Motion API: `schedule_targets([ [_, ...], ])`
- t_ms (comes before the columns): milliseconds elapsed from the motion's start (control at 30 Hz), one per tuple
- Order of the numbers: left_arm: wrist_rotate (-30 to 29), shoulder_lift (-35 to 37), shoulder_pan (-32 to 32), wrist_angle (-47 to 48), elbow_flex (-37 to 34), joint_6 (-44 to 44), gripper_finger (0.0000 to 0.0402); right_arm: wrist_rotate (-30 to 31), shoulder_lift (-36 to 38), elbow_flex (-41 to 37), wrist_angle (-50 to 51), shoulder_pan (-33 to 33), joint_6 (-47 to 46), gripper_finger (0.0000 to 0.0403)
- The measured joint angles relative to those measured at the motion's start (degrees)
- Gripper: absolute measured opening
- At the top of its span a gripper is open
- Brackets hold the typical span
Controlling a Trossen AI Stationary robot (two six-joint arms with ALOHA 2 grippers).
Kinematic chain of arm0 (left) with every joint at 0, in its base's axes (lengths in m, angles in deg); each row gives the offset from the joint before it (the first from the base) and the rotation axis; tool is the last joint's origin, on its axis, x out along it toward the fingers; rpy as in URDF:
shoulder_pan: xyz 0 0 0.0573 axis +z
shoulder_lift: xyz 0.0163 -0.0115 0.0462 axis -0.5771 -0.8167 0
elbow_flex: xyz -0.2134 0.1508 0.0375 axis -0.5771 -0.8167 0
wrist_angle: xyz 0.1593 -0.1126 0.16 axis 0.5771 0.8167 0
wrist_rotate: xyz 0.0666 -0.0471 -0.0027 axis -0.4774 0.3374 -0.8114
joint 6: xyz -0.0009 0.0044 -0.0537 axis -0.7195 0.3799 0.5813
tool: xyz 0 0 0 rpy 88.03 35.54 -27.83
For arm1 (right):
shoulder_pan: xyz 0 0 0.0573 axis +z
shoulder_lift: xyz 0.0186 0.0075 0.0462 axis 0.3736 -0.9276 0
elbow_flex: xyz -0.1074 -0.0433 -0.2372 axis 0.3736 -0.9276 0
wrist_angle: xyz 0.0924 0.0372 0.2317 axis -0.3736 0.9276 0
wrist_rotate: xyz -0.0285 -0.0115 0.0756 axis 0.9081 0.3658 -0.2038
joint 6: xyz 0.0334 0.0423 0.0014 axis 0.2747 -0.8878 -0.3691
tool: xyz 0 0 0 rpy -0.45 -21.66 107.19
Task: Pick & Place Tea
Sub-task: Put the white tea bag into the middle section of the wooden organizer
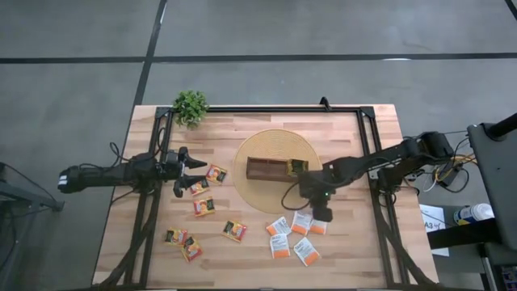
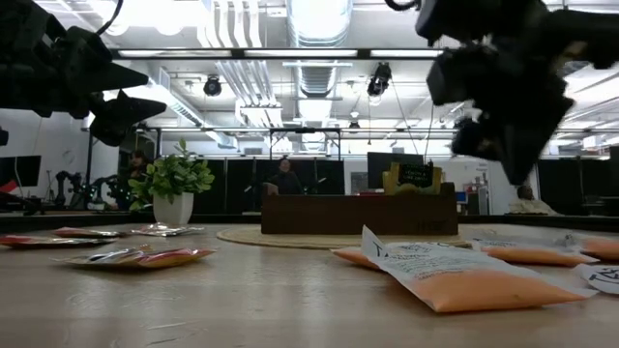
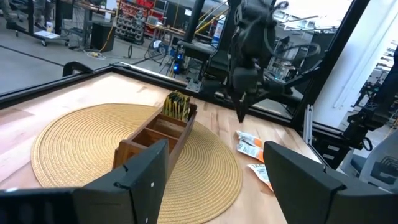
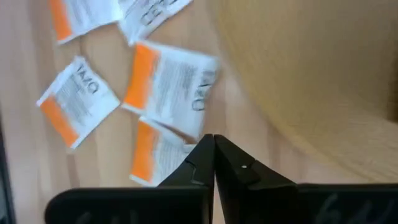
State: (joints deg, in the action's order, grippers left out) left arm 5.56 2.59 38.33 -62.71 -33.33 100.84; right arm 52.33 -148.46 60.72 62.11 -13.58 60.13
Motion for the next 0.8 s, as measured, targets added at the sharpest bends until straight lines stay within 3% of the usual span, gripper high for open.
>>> schedule_targets([
  [333,0.0,-0.07,-0.01,-0.02,-0.01,-0.01,0.0257,-0.82,-0.11,3.31,1.8,-0.22,-2.08,0.0025],
  [633,0.0,-0.07,0.0,-0.02,-0.01,0.0,0.0257,-2.59,-0.11,1.53,1.74,0.0,0.92,0.0173],
  [800,0.0,-0.07,0.01,-0.02,-0.01,0.0,0.0257,-2.66,-0.11,-2.34,1.77,0.09,1.14,0.0216],
])
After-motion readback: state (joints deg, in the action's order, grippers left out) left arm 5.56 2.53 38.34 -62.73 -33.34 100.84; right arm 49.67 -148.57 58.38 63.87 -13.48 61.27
